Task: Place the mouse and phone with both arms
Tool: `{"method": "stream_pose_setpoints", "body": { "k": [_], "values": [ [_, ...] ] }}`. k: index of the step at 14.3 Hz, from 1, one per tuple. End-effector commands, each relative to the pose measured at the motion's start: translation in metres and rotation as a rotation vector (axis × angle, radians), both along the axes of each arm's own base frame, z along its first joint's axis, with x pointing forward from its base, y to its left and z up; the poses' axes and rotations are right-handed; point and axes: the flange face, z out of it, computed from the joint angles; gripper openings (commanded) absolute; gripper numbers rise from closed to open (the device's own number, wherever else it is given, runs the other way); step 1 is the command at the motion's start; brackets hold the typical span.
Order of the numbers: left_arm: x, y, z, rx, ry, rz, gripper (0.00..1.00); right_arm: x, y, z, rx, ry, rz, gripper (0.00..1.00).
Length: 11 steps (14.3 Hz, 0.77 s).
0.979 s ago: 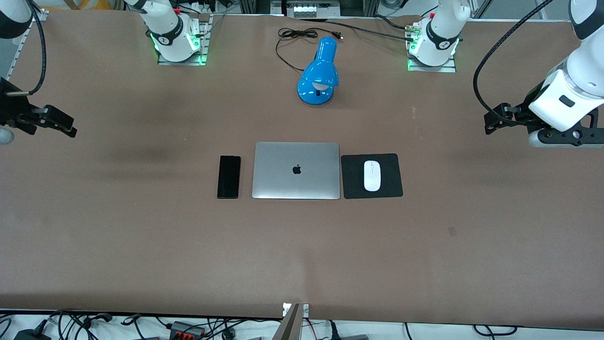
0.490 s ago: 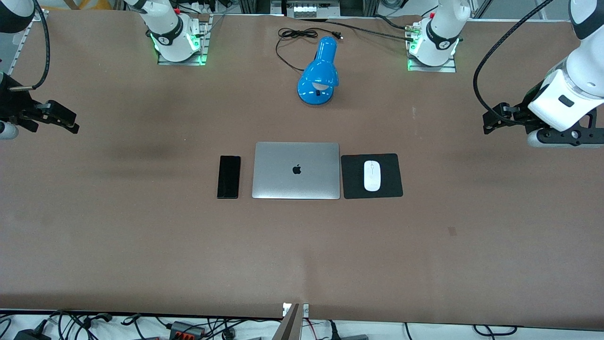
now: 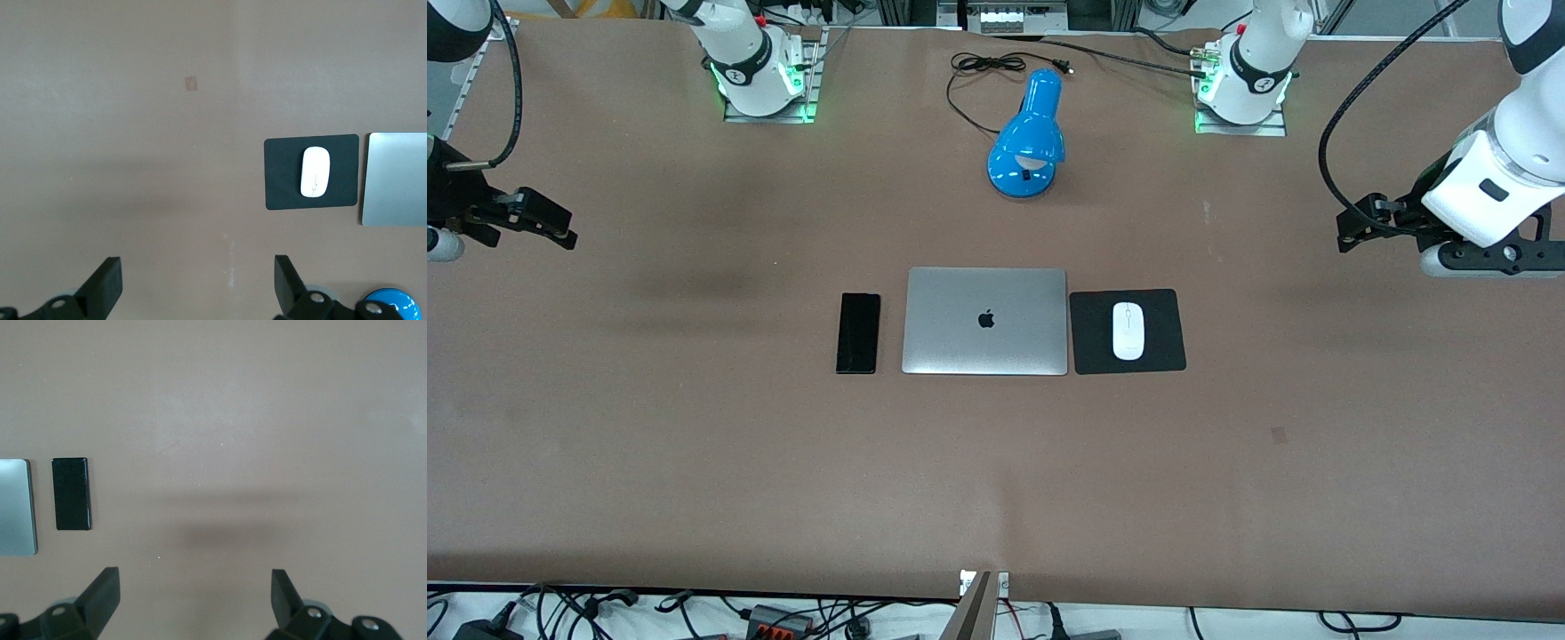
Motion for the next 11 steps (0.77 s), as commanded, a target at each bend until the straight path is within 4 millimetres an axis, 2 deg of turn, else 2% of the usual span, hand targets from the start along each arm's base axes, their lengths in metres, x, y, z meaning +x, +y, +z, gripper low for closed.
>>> {"method": "stream_pose_setpoints", "body": {
  "k": [1,5,11],
  "values": [
    [-0.0103,0.0012,0.0041,-0.021,0.002,-0.011,1.0,-0.0102,-0.0026,0.0063,-0.002,-0.001,0.017,1.0],
    [-0.0102,0.0012,0.0035,-0.021,0.002,-0.011,1.0,-0.0202,-0.0038,0.0148,0.0,0.009,0.015,1.0],
    [-0.0102,0.0022,0.0034,-0.02,0.003,-0.015,1.0,-0.019,0.0002,0.0125,-0.001,0.008,0.023,1.0]
  ]
}}
